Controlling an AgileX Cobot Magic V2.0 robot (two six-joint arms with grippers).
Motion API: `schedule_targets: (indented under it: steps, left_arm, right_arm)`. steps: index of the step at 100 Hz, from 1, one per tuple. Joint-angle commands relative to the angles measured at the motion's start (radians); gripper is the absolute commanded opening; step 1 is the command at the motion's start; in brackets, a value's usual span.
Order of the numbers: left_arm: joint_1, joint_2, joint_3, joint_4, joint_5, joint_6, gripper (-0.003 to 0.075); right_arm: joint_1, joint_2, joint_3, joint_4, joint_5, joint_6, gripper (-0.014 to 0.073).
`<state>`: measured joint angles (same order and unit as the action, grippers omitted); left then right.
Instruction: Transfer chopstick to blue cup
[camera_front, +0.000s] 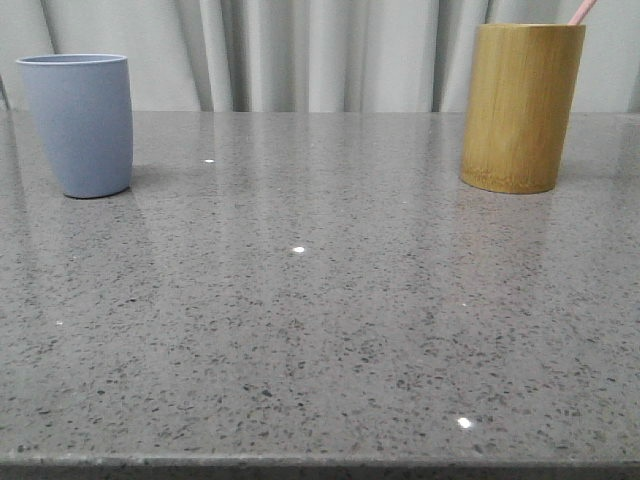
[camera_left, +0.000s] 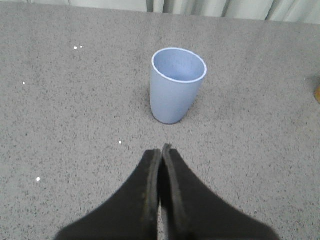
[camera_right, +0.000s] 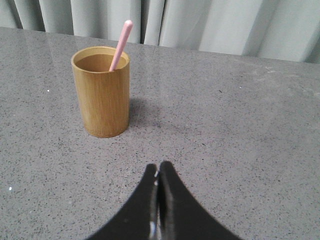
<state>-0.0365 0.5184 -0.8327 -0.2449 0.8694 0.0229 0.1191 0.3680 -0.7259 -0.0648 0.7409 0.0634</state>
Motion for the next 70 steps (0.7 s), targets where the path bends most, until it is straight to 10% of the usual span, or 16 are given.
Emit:
schedule_targets:
  steps: [1,14,37,70]
  left_arm:
    - [0.002,0.014,-0.035,-0.021,-0.035,-0.011,-0.0008]
    - [0.002,0.014,-0.035,-0.021,0.003,-0.011,0.0133]
    - [0.002,0.014,-0.035,-0.023,0.028,-0.011,0.0719]
    - [0.002,0.022,-0.037,-0.029,0.003,-0.011,0.0617]
  right_arm:
    - [-0.003,0.018,-0.033,-0.007,-0.070,-0.001,-0.0046]
    - [-0.003,0.018,-0.033,-0.007,-0.074,-0.001,0.0128]
    - [-0.003,0.018,-0.033,-0.007,-0.083,-0.001,0.0533]
    - [-0.003,0.018,-0.033,-0.007,-0.084,-0.001,0.0549]
